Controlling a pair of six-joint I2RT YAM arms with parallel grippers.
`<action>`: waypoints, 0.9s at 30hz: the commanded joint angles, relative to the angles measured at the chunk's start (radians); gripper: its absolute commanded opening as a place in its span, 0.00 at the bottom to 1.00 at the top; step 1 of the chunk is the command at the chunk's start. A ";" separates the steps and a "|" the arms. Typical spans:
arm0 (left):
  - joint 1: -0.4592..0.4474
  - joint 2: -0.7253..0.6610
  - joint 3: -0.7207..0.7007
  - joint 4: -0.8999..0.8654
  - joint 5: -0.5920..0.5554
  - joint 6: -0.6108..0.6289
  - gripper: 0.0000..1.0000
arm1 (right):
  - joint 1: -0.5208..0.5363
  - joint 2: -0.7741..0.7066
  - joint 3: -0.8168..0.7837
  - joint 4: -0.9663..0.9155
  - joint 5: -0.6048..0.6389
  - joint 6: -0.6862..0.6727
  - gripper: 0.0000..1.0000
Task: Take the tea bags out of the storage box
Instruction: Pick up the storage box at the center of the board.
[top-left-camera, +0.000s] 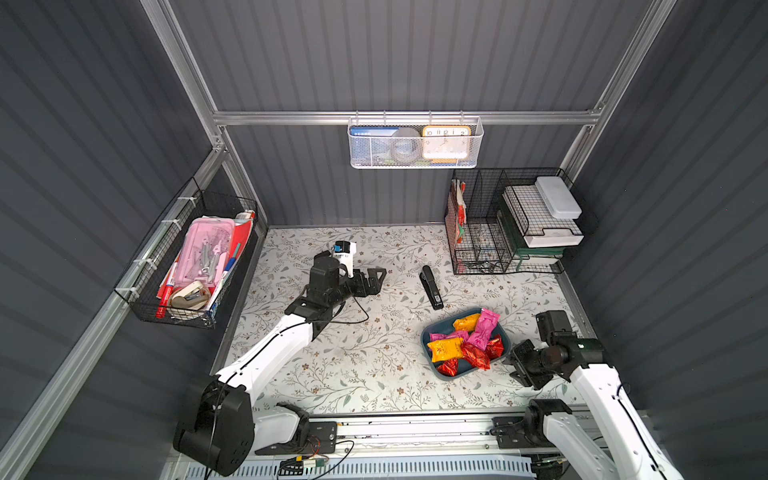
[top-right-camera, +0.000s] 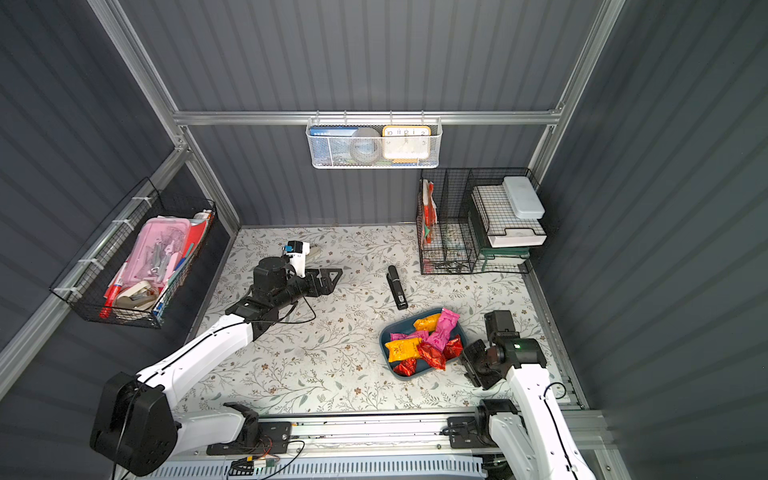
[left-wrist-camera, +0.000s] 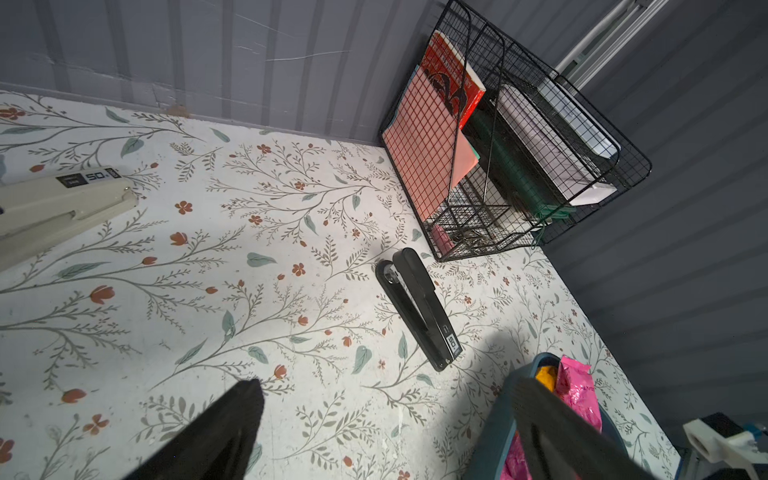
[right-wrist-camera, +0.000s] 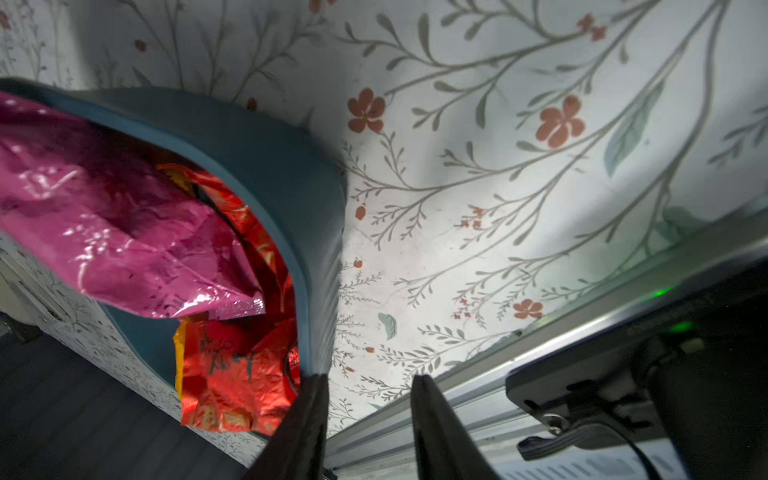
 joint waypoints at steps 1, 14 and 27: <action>-0.002 -0.003 -0.009 0.033 -0.004 -0.026 0.99 | 0.006 0.028 -0.007 0.061 -0.053 0.013 0.42; -0.002 0.001 -0.048 0.018 0.022 -0.013 0.96 | 0.008 0.168 -0.030 0.200 -0.075 -0.016 0.33; -0.002 -0.077 -0.075 -0.057 0.010 0.019 0.80 | 0.033 0.197 -0.068 0.230 -0.052 -0.031 0.17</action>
